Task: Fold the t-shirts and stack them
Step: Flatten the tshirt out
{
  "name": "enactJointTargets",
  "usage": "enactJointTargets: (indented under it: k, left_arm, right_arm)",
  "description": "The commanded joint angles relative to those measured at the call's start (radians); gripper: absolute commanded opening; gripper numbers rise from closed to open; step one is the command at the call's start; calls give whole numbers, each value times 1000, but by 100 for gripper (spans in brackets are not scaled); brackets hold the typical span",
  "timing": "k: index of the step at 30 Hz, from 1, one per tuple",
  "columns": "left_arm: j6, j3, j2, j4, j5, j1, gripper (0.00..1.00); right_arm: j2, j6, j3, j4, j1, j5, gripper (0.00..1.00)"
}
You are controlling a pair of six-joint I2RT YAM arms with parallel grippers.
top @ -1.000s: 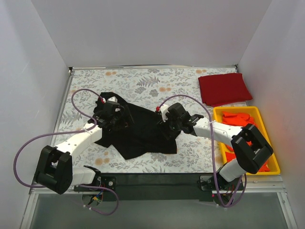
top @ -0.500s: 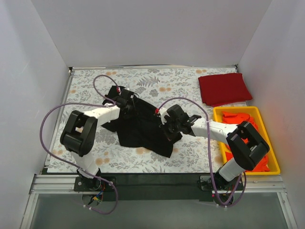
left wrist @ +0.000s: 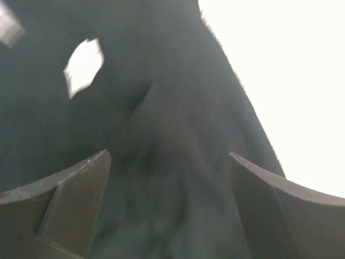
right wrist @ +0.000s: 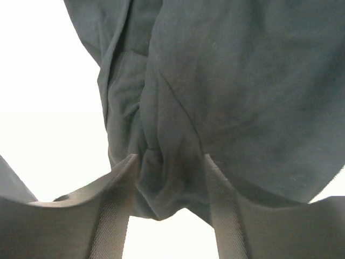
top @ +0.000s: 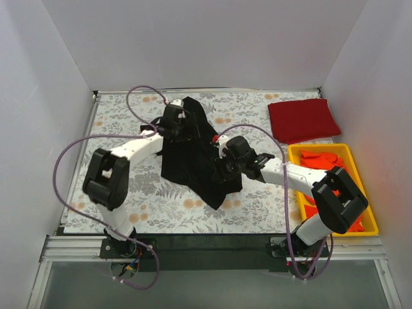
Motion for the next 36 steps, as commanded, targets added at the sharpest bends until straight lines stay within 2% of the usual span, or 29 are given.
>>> enactJointTargets:
  k: [1,3,7,9,13,20,28,31,32,33,35,36]
  left_arm:
    - [-105,-144,-274,-66,-101,-17,82]
    - [-189,-249,-391,-129,-132,-48,83]
    - [-314,-383,-490,-198,-128,-122,79]
    - [-352,-421,-508,-198,-148,-139,75]
    - [-375,-432,-447,-189,-158,-148,66]
    - [-371,-399,-327,-157,-191,-148,39]
    - [-374,-396,-266,-126,-208,-148,35]
    - [-371,-397,-272,-123,-215,-148,24]
    - [-368,-400,-279,-125,-218,-148,13]
    - [-362,-406,-302,-128,-229,-148,8]
    - [-354,-415,-330,-145,-249,-148,0]
    - [-351,-422,-348,-152,-273,-148,0]
  right_arm:
    - [-104,-26,-9,-6,-18,79,52]
    - [-145,-42,-37,-29,-42,108,55]
    - [-207,-55,-86,-68,-82,151,63]
    - [-239,-51,-104,-68,-98,153,64]
    - [-264,-39,-147,-69,-112,150,67]
    - [-283,-32,-192,-69,-116,133,67]
    - [-261,-37,-195,-63,-118,107,67]
    - [-241,-37,-181,-49,-118,38,66]
    - [-231,-34,-180,-45,-118,15,66]
    - [-225,-34,-175,-39,-116,-32,65]
    - [-207,-34,-166,-28,-107,-72,64]
    - [-199,-37,-161,-26,-102,-109,62]
